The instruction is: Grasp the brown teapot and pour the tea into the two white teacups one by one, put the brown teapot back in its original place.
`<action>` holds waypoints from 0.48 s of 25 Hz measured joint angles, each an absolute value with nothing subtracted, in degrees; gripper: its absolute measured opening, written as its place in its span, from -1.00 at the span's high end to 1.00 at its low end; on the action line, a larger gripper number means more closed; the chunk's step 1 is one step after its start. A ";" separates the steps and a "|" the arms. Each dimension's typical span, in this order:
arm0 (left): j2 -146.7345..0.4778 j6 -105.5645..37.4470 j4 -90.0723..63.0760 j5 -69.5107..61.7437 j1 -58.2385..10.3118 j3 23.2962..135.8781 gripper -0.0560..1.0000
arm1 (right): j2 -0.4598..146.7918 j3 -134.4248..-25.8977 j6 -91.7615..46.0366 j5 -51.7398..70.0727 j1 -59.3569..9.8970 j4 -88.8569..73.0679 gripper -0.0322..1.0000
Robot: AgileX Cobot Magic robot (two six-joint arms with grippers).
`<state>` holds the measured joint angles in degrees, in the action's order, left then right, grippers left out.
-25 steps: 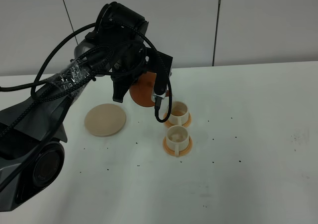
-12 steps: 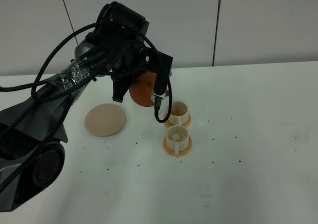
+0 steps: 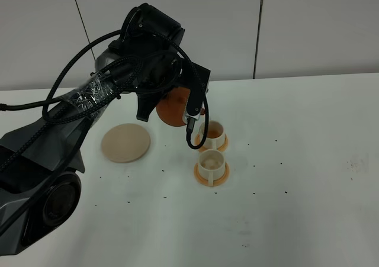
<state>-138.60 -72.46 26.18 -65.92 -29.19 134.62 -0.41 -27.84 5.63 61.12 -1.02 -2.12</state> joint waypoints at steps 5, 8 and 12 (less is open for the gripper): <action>-138.60 -72.46 26.99 -65.80 -29.37 134.62 0.56 | -0.41 -27.84 5.63 61.12 -1.02 -2.12 0.49; -138.60 -72.46 27.24 -65.86 -29.37 134.62 0.56 | -0.41 -27.84 5.63 61.12 -1.02 -2.12 0.49; -138.60 -72.46 27.64 -66.10 -29.43 134.57 0.56 | -0.41 -27.84 5.63 61.12 -1.02 -2.12 0.49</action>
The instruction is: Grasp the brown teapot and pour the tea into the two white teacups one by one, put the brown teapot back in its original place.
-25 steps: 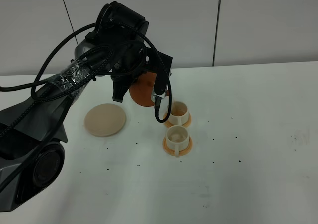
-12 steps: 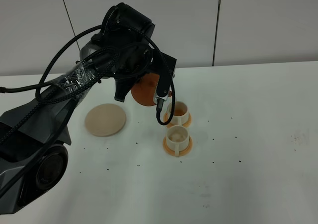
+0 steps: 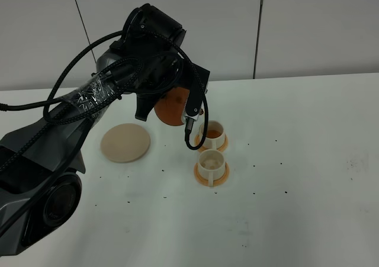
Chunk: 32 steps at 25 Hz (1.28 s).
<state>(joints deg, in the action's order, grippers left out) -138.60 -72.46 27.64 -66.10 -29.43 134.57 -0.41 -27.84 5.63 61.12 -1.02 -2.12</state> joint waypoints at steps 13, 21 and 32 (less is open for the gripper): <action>-138.60 -72.46 29.12 -66.82 -30.24 134.57 0.56 | -0.41 -27.84 5.63 61.12 -1.02 -2.12 0.49; -138.60 -72.46 29.40 -67.78 -30.42 134.57 0.56 | -0.41 -27.84 5.63 61.12 -1.02 -2.12 0.49; -138.60 -71.62 30.52 -67.78 -30.49 134.57 0.56 | -0.41 -27.84 5.63 61.12 -1.02 -2.12 0.49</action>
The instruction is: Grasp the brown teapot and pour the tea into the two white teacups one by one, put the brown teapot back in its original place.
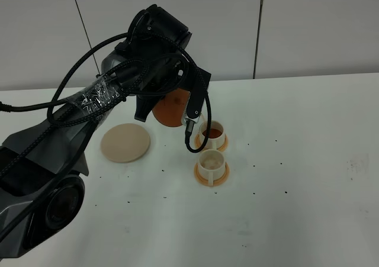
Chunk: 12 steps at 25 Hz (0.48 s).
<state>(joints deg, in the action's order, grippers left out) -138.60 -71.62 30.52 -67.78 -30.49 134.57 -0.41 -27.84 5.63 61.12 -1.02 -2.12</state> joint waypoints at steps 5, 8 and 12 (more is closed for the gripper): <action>-138.60 -71.62 30.58 -67.78 -30.49 134.57 0.56 | -0.41 -27.84 5.63 61.12 -1.02 -2.12 0.49; -138.71 -71.62 30.63 -67.78 -30.53 134.57 0.56 | -0.41 -27.84 5.63 61.12 -1.02 -2.12 0.49; -140.30 -71.37 31.19 -67.78 -30.95 134.57 0.56 | -0.41 -27.84 5.63 61.12 -1.02 -2.12 0.49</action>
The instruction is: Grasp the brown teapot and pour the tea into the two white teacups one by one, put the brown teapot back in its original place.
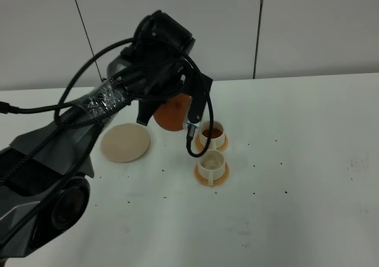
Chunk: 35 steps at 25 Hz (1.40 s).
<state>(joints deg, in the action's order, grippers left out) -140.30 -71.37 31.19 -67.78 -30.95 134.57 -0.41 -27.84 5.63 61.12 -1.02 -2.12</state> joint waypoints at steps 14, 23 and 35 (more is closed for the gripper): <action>-141.53 -69.44 31.94 -66.84 -31.56 134.51 0.56 | -0.41 -27.84 5.63 61.12 -1.02 -2.11 0.49; -141.53 -69.14 32.06 -66.73 -31.56 134.51 0.56 | -0.41 -27.84 5.63 61.12 -1.02 -2.06 0.49; -141.53 -68.86 32.06 -66.53 -31.56 134.51 0.56 | -0.41 -27.84 5.63 61.12 -1.02 -2.06 0.49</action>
<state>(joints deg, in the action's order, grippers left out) -141.53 -68.86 32.06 -66.53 -31.56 134.51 -0.41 -27.84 5.63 61.12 -1.02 -2.06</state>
